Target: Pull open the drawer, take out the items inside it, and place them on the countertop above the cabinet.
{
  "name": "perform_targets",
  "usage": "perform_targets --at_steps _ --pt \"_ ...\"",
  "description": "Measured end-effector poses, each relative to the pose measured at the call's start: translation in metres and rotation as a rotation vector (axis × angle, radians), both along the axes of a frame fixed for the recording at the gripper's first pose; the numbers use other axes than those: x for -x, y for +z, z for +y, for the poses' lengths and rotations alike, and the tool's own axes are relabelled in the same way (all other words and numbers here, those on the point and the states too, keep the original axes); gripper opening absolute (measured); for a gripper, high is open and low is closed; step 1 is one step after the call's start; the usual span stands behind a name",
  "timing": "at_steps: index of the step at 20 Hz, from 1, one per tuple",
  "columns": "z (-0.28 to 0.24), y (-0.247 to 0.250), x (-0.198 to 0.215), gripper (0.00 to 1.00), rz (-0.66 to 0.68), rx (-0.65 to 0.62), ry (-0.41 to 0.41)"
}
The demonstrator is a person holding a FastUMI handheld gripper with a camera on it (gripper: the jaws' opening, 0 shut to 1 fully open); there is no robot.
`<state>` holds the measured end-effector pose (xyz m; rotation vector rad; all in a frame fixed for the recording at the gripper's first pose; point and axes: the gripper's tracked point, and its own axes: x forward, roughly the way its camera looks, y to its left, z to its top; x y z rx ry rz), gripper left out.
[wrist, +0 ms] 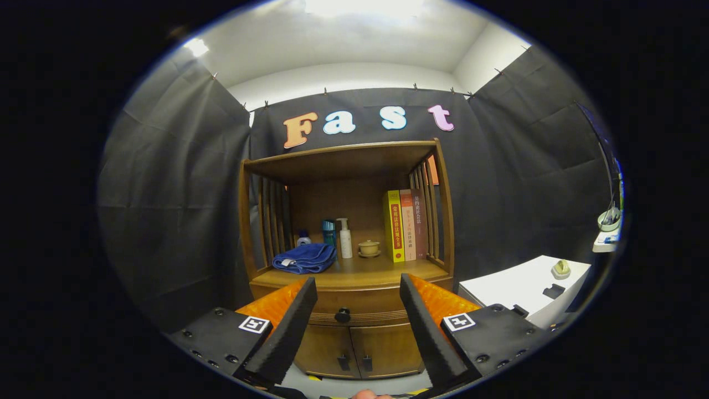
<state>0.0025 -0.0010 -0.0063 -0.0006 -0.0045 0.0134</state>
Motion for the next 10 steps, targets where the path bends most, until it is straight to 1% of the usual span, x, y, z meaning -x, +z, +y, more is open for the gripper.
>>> perform_targets --at_steps 2,5,7,10 --pt "0.003 -0.004 -0.003 0.98 0.004 -0.003 0.012" --pt "0.005 -0.011 -0.020 0.98 0.011 -0.022 0.006" --pt "0.012 -0.020 -0.036 0.98 0.018 -0.016 0.013" --pt "0.026 -0.050 -0.068 0.98 0.038 0.019 0.026"
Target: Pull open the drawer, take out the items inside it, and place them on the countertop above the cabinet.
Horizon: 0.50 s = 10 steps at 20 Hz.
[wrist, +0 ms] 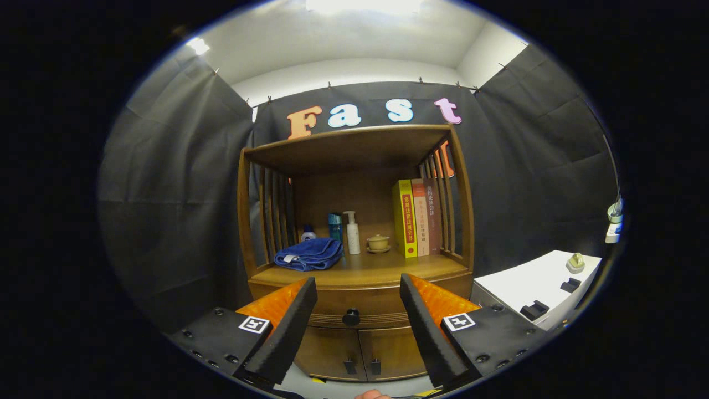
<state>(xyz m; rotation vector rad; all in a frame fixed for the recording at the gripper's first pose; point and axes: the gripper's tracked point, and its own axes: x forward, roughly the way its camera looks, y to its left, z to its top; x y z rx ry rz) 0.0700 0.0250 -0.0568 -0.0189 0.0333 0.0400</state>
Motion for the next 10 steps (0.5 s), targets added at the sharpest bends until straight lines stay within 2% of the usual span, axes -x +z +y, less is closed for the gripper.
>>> perform_targets --at_steps 5,10 --pt "0.026 -0.039 -0.050 0.98 -0.017 0.064 0.000" --pt "0.031 -0.087 -0.092 0.98 -0.043 0.118 -0.034"
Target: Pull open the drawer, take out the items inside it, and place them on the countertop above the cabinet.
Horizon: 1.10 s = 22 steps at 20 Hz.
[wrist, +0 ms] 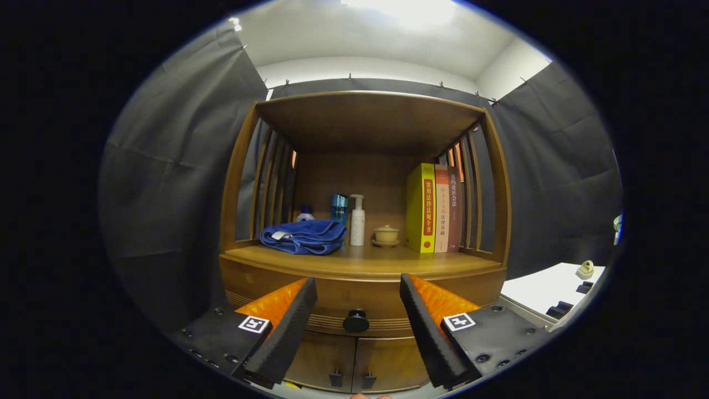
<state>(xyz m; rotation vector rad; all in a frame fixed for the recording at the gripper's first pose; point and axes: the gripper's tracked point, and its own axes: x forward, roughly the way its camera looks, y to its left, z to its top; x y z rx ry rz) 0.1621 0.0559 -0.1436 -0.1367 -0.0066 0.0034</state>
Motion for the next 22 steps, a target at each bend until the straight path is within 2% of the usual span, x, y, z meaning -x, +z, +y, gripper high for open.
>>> perform_targets --at_steps 4,8,13,20,22 --pt "0.005 -0.039 -0.032 0.98 0.037 0.027 0.008" --pt "-0.002 -0.066 -0.054 0.96 0.050 0.046 -0.053" --pt "-0.017 -0.091 -0.069 0.88 0.099 0.042 -0.074" --pt "-0.020 -0.101 -0.081 0.76 0.131 0.024 -0.072" --pt "-0.019 -0.101 -0.080 0.61 0.133 0.025 -0.069"
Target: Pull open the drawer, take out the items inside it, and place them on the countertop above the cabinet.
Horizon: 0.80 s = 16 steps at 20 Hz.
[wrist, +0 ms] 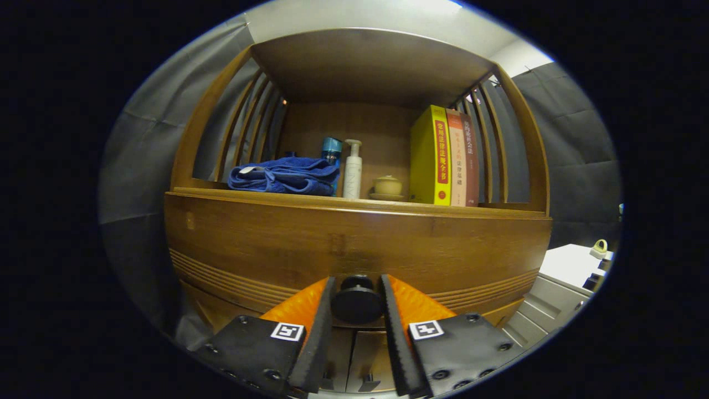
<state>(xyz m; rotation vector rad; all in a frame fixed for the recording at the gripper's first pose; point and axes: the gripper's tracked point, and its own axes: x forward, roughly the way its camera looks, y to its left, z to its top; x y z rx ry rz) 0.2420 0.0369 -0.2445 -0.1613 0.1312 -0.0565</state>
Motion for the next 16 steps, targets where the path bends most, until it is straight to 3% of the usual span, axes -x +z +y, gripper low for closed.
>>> perform_targets --at_steps 1,2,7,16 --pt "0.000 0.000 -0.001 0.53 0.006 0.000 -0.001" --pt "0.001 0.000 -0.004 0.53 0.008 -0.004 0.000" --pt "0.001 -0.001 0.000 0.34 0.062 -0.058 -0.005" --pt "0.003 0.008 0.071 0.34 0.100 -0.112 -0.015"
